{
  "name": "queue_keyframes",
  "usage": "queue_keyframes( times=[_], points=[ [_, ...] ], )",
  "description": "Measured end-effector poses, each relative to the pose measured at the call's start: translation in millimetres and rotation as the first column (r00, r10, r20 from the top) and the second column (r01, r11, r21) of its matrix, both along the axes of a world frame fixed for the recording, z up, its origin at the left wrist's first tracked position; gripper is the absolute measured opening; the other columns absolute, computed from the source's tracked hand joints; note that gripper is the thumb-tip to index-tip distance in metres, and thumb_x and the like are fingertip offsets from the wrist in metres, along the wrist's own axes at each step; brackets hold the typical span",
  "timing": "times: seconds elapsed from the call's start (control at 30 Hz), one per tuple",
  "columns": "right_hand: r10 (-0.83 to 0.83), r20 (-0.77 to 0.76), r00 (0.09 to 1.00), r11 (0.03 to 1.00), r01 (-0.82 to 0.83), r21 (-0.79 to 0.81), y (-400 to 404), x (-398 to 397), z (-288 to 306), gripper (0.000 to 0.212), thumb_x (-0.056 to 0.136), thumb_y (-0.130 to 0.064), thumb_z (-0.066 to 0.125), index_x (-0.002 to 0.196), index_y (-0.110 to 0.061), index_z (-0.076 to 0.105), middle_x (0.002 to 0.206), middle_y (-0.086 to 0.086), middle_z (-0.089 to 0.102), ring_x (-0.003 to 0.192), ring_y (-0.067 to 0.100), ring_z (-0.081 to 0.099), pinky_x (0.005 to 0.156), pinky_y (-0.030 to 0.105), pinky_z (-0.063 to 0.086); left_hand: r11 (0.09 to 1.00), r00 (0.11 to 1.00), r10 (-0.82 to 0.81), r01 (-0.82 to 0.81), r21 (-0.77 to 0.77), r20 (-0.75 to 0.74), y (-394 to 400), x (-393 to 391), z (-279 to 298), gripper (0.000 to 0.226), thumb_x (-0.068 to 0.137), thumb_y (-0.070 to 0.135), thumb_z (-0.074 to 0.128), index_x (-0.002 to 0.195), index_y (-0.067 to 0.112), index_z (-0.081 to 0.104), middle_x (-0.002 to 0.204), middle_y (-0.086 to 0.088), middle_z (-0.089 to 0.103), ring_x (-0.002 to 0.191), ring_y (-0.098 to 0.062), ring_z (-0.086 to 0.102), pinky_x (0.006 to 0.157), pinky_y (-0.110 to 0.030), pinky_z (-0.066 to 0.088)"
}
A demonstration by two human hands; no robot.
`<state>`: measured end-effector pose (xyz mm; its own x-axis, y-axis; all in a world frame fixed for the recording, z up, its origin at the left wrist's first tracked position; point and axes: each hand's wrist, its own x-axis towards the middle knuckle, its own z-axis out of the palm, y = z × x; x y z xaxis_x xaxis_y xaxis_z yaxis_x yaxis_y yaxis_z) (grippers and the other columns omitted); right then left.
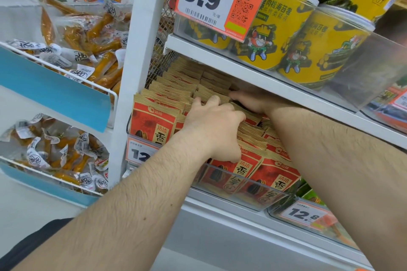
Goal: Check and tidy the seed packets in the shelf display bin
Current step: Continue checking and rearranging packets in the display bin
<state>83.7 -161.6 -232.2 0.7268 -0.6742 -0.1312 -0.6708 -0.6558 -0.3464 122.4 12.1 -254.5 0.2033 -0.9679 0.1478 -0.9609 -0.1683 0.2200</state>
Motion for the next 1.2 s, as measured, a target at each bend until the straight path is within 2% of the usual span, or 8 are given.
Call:
queue_keyframes(
  times=[0.27, 0.5, 0.6, 0.77, 0.87, 0.93, 1.07, 1.2],
  points=[
    [-0.067, -0.067, 0.996, 0.998, 0.066, -0.015, 9.7, -15.6, -2.4, 0.080, 0.085, -0.080, 0.028, 0.149, -0.032, 0.035, 0.157, 0.000, 0.031, 0.141, 0.021, 0.033, 0.099, 0.029, 0.024, 1.000, 1.000, 0.005, -0.005, 0.002, -0.018, -1.0, 1.3, -0.1, 0.082, 0.069, 0.052, 0.071, 0.142, 0.033, 0.040, 0.144, 0.007, 0.043, 0.140, -0.025, 0.021, 0.116, -0.057, 0.013],
    [0.025, -0.152, 0.988, 0.999, -0.021, 0.025, 44.6, -50.2, 18.9, 0.094, 0.067, -0.086, 0.020, 0.130, -0.028, 0.059, 0.128, -0.009, 0.058, 0.106, 0.012, 0.055, 0.089, 0.027, 0.037, 1.000, 1.000, 0.004, -0.004, 0.013, -0.006, -0.5, 0.7, 0.8, 0.082, 0.069, 0.053, 0.071, 0.142, 0.034, 0.039, 0.145, 0.008, 0.041, 0.138, -0.025, 0.024, 0.116, -0.057, 0.016],
    [0.076, -0.169, 0.983, 0.993, -0.090, -0.076, 58.5, -61.9, 25.7, 0.096, 0.072, -0.078, 0.009, 0.128, -0.020, 0.061, 0.131, 0.003, 0.060, 0.108, 0.017, 0.055, 0.089, 0.028, 0.038, 1.000, 1.000, -0.001, 0.001, 0.008, 0.012, 0.5, 0.8, 0.1, 0.086, 0.068, 0.057, 0.070, 0.144, 0.033, 0.037, 0.145, 0.010, 0.042, 0.138, -0.024, 0.024, 0.116, -0.057, 0.016],
    [0.119, -0.223, 0.968, 0.936, -0.184, -0.300, 73.0, -88.8, 28.8, 0.126, 0.055, -0.095, -0.016, 0.116, -0.024, 0.068, 0.123, 0.004, 0.065, 0.114, 0.023, 0.057, 0.097, 0.046, 0.043, 1.000, 0.997, -0.008, 0.010, 0.025, -0.082, 3.1, 5.6, 6.1, 0.088, 0.068, 0.070, 0.065, 0.144, 0.033, 0.037, 0.146, 0.006, 0.041, 0.139, -0.023, 0.029, 0.117, -0.051, 0.019],
    [0.198, -0.280, 0.940, 0.881, -0.295, -0.370, 84.4, -101.9, 24.5, 0.116, 0.058, -0.088, -0.021, 0.107, -0.035, 0.071, 0.147, -0.010, 0.046, 0.136, 0.017, 0.035, 0.102, 0.051, 0.025, 0.998, 0.961, 0.011, -0.030, -0.063, -0.276, 6.9, 8.3, 11.4, 0.072, 0.061, 0.072, 0.068, 0.115, 0.028, 0.051, 0.122, 0.005, 0.050, 0.111, -0.017, 0.050, 0.094, -0.037, 0.043],
    [0.212, -0.281, 0.936, 0.863, -0.314, -0.396, 94.1, -109.1, 20.4, 0.122, 0.056, -0.087, -0.026, 0.105, -0.035, 0.073, 0.153, -0.010, 0.039, 0.138, 0.016, 0.031, 0.105, 0.049, 0.019, 0.991, 0.917, 0.014, -0.066, -0.117, -0.398, 11.3, 9.3, 13.9, 0.069, 0.054, 0.069, 0.068, 0.104, 0.028, 0.046, 0.110, 0.007, 0.047, 0.089, -0.010, 0.051, 0.073, -0.031, 0.043],
    [0.214, -0.190, 0.958, 0.819, -0.282, -0.500, 112.8, -124.0, 12.8, 0.095, 0.070, -0.085, 0.005, 0.092, -0.022, 0.072, 0.150, -0.004, 0.045, 0.131, 0.018, 0.039, 0.109, 0.045, 0.019, 0.989, 0.964, -0.071, 0.035, -0.140, -0.256, 17.0, 7.3, 6.9, 0.070, 0.059, 0.062, 0.070, 0.121, 0.039, 0.044, 0.121, 0.006, 0.045, 0.116, -0.017, 0.045, 0.099, -0.041, 0.042],
    [0.339, 0.033, 0.940, 0.731, -0.241, -0.639, 126.8, -141.9, 0.1, 0.059, 0.081, -0.068, 0.041, 0.073, -0.019, 0.074, 0.122, 0.003, 0.068, 0.106, 0.027, 0.059, 0.094, 0.045, 0.041, 0.885, 0.970, -0.174, 0.079, -0.459, -0.168, 20.1, -1.6, -4.9, 0.038, 0.081, 0.025, 0.070, 0.116, 0.040, 0.065, 0.122, 0.011, 0.053, 0.117, -0.014, 0.042, 0.098, -0.046, 0.040]
  ],
)
